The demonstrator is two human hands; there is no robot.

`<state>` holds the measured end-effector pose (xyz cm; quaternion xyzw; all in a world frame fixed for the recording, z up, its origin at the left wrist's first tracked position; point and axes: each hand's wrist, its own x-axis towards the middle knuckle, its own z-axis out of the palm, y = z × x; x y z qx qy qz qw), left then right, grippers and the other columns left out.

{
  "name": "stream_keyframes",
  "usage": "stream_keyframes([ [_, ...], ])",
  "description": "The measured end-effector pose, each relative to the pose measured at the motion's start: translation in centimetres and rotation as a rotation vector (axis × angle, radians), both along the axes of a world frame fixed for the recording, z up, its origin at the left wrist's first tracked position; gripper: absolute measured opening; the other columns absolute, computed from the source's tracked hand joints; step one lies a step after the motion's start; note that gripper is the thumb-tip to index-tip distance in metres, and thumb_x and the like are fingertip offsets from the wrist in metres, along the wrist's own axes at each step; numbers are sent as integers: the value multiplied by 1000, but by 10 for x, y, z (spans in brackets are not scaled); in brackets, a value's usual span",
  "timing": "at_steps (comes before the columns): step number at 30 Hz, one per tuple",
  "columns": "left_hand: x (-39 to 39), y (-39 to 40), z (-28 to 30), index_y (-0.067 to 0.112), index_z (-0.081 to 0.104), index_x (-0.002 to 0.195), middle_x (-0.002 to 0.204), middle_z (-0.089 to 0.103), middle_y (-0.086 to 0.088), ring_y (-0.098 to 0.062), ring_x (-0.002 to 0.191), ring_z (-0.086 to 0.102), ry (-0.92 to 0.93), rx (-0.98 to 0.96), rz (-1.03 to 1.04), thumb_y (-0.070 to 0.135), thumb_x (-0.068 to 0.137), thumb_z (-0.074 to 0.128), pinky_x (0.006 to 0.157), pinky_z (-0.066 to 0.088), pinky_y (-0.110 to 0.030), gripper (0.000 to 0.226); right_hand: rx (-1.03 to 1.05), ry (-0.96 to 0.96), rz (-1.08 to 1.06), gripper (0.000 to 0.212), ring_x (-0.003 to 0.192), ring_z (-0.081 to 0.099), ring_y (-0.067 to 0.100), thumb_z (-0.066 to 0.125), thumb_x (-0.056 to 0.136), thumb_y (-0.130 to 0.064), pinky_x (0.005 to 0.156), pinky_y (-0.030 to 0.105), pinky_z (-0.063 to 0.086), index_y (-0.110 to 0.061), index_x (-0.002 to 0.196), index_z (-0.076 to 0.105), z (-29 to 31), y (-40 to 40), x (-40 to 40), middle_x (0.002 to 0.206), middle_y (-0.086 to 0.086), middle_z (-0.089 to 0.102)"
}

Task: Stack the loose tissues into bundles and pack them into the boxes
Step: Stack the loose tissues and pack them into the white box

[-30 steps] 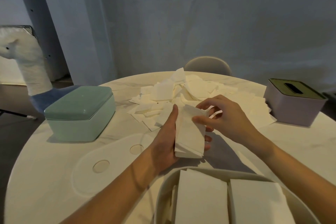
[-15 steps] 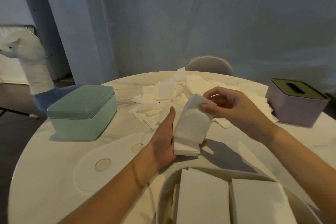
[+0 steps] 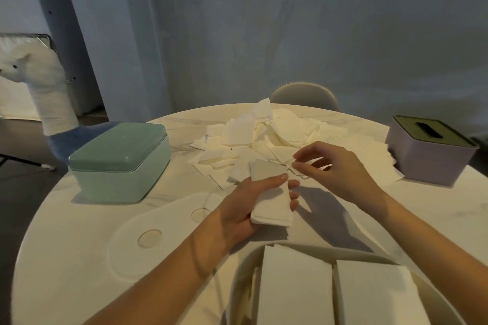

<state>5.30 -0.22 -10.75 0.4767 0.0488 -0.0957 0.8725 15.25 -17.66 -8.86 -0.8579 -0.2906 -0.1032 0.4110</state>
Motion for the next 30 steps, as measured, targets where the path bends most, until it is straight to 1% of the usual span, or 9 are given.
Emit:
stream_keyframes([
  [3,9,5,-4,-5,60,132,100,73,-20,-29,83,72,34,-80,144,6,91,72,72,63,-38,44,-124,-9,-127,39,94,64,9,79,84,-40,79,17,51,-26,117,63,-11,-12,24,116,-10,66],
  [6,15,6,-7,-2,68,117,98,74,-20,-30,85,72,80,-105,233,10,91,74,74,62,-39,29,-235,-33,-87,53,110,59,15,82,83,-36,95,27,50,-22,129,59,-16,-6,40,134,-2,61],
  [9,18,6,-8,-2,71,107,94,74,-19,-29,82,72,98,-100,273,12,92,74,76,63,-39,21,-382,-85,-40,61,124,54,19,79,84,-44,106,34,45,-29,136,53,-12,12,51,145,-4,54],
  [12,20,5,-8,-6,68,118,95,74,-20,-29,79,71,107,-98,259,14,92,73,67,62,-36,33,-581,-59,-54,68,127,54,22,79,83,-47,106,38,47,-31,141,49,-7,29,64,146,-6,53],
  [15,22,6,-10,-6,65,124,96,75,-19,-29,77,71,99,-103,270,13,92,74,64,62,-36,38,-672,-146,-143,51,115,63,23,72,90,-44,100,34,50,-27,136,58,-6,42,72,134,-4,64],
  [18,21,6,-10,-1,67,122,103,77,-18,-28,80,73,89,-58,271,16,91,76,67,62,-37,36,-622,-188,-173,37,104,67,23,70,94,-36,94,31,53,-26,129,67,-6,47,74,125,-3,71],
  [22,19,5,-9,0,65,123,104,77,-18,-27,80,74,80,-44,271,14,93,74,66,62,-36,34,-583,-275,-176,31,97,68,22,70,94,-30,90,26,52,-27,125,72,-5,45,72,117,-3,74],
  [27,19,6,-8,3,64,125,104,78,-17,-29,82,74,76,-10,285,15,93,75,70,62,-38,36,-399,-276,-182,26,104,65,23,65,98,-26,88,26,48,-26,123,74,-2,38,70,122,-1,72],
  [30,18,7,-7,1,62,128,104,77,-18,-28,79,74,84,-22,289,15,93,74,66,63,-37,40,-224,-180,-222,29,113,61,25,62,99,-31,99,37,49,-24,126,71,9,32,67,130,3,69],
])
